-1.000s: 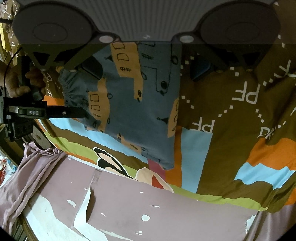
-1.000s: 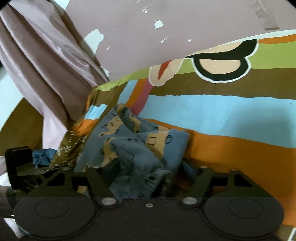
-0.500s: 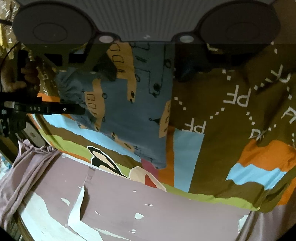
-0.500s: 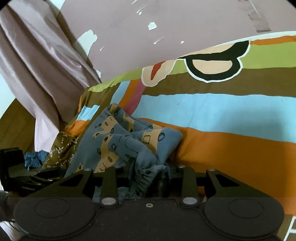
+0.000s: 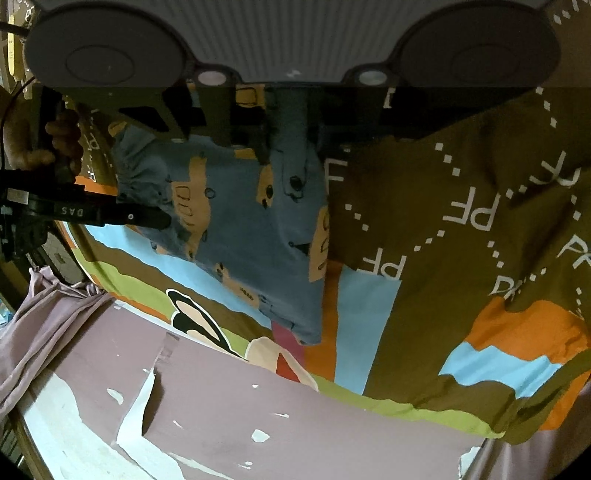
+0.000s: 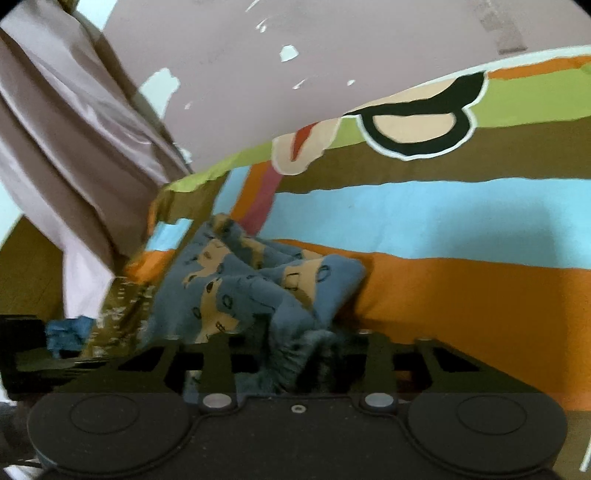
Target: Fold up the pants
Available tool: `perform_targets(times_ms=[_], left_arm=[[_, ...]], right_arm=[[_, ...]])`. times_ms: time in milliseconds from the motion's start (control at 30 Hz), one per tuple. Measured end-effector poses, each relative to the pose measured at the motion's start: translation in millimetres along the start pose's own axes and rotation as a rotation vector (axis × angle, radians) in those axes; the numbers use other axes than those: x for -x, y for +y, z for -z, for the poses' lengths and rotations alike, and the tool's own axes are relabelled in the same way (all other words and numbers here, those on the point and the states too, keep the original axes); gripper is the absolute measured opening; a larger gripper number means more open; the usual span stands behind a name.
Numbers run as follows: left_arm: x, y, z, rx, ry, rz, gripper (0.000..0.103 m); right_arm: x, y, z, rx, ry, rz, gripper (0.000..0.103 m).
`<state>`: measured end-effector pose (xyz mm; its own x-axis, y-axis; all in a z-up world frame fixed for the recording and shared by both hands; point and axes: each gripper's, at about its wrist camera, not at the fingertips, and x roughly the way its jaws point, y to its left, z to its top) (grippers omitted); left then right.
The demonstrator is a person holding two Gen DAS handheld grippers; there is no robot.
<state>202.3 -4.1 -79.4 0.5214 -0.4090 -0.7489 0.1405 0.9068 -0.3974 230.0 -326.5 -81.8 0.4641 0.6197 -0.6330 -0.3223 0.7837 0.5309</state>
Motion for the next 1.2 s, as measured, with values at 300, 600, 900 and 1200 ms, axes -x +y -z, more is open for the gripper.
perform_targets(times_ms=[300, 600, 900, 1200], left_arm=[[9, -18, -8, -0.002, 0.002, -0.047, 0.017], [20, -33, -38, -0.041, -0.095, -0.002, 0.017], [11, -53, -99, -0.107, -0.215, -0.009, 0.017], [-29, -47, -147, -0.111, -0.226, -0.061, 0.017]], right_arm=[[13, 77, 18, 0.451, -0.098, 0.222, 0.022], [27, 104, -3, 0.611, -0.238, 0.277, 0.021], [30, 107, -72, 0.716, -0.34, 0.333, 0.021], [-15, 84, -134, 0.698, -0.29, 0.334, 0.021]])
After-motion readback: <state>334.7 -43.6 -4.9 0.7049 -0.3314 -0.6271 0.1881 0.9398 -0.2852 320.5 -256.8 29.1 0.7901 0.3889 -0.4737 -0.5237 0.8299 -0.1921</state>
